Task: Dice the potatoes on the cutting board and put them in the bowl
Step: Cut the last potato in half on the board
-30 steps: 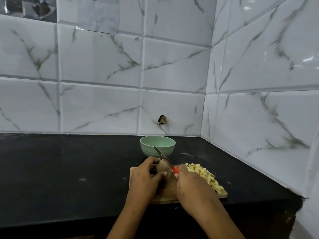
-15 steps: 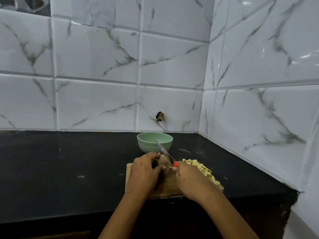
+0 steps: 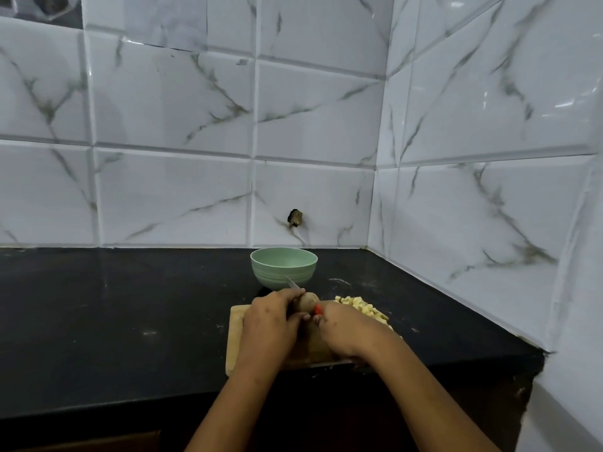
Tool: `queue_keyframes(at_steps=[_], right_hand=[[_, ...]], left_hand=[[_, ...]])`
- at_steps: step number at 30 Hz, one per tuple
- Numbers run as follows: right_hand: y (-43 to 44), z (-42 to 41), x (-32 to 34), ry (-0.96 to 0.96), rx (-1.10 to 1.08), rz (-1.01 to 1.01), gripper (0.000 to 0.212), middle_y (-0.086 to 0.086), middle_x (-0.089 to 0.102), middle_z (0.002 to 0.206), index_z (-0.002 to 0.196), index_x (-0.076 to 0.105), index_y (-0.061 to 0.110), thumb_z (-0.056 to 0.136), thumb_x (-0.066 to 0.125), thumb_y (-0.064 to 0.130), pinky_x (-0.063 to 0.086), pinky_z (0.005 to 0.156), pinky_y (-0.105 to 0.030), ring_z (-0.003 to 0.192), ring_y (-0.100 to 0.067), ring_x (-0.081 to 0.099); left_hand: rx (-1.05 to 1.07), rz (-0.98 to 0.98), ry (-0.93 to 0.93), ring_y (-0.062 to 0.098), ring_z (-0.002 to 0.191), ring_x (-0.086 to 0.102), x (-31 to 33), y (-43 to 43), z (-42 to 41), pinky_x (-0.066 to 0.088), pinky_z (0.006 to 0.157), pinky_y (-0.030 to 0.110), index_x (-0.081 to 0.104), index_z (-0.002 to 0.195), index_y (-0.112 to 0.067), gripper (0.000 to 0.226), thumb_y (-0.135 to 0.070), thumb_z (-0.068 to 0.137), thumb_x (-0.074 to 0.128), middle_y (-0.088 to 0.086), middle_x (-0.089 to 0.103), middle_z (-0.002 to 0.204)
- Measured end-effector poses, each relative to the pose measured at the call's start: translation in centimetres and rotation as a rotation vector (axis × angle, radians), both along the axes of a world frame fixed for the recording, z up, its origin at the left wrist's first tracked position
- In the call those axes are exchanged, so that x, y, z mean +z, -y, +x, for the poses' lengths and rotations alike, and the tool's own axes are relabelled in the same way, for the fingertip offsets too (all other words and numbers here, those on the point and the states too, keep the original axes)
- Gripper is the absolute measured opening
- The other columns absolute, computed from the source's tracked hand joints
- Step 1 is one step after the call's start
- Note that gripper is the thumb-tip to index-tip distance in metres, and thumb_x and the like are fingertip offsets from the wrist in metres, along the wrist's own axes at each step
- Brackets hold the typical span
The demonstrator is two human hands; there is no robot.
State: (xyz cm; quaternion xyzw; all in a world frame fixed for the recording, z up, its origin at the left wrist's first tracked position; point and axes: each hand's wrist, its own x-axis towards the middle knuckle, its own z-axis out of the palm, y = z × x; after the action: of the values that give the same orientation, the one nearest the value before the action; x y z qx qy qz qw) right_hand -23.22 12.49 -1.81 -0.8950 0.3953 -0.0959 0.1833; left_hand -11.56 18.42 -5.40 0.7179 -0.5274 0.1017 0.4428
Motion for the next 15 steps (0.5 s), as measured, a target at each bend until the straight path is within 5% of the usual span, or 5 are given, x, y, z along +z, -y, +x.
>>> queue_keyframes(at_steps=[4, 11, 15], right_hand=[[-0.6, -0.3, 0.1, 0.0, -0.006, -0.015, 0.021, 0.001, 0.051, 0.081, 0.11, 0.056, 0.013, 0.102, 0.037, 0.019, 0.034, 0.053, -0.023, 0.067, -0.012, 0.049], [-1.2, -0.5, -0.2, -0.081, -0.012, -0.046, 0.024, -0.004, 0.054, 0.089, 0.114, 0.055, 0.007, 0.102, 0.037, 0.017, 0.033, 0.051, -0.02, 0.074, -0.016, 0.05], [-1.2, -0.7, -0.4, -0.056, -0.02, 0.0, 0.013, 0.001, 0.046, 0.079, 0.099, 0.048, 0.014, 0.103, 0.037, 0.021, 0.034, 0.052, -0.021, 0.065, -0.01, 0.045]], left_hand=[[-0.023, -0.033, -0.041, 0.01, 0.106, 0.058, -0.3, 0.1, -0.1, 0.037, 0.088, 0.016, 0.063, 0.124, -0.029, 0.044, -0.021, 0.081, 0.072, -0.006, 0.066, 0.114], [-0.051, -0.063, -0.097, 0.006, 0.108, 0.056, -0.6, 0.1, 0.1, 0.035, 0.091, 0.012, 0.061, 0.125, -0.027, 0.044, -0.02, 0.083, 0.071, -0.007, 0.066, 0.117], [-0.055, -0.065, -0.121, 0.005, 0.108, 0.056, -0.8, 0.1, 0.1, 0.04, 0.094, 0.015, 0.06, 0.127, -0.029, 0.044, -0.021, 0.084, 0.069, -0.008, 0.065, 0.117]])
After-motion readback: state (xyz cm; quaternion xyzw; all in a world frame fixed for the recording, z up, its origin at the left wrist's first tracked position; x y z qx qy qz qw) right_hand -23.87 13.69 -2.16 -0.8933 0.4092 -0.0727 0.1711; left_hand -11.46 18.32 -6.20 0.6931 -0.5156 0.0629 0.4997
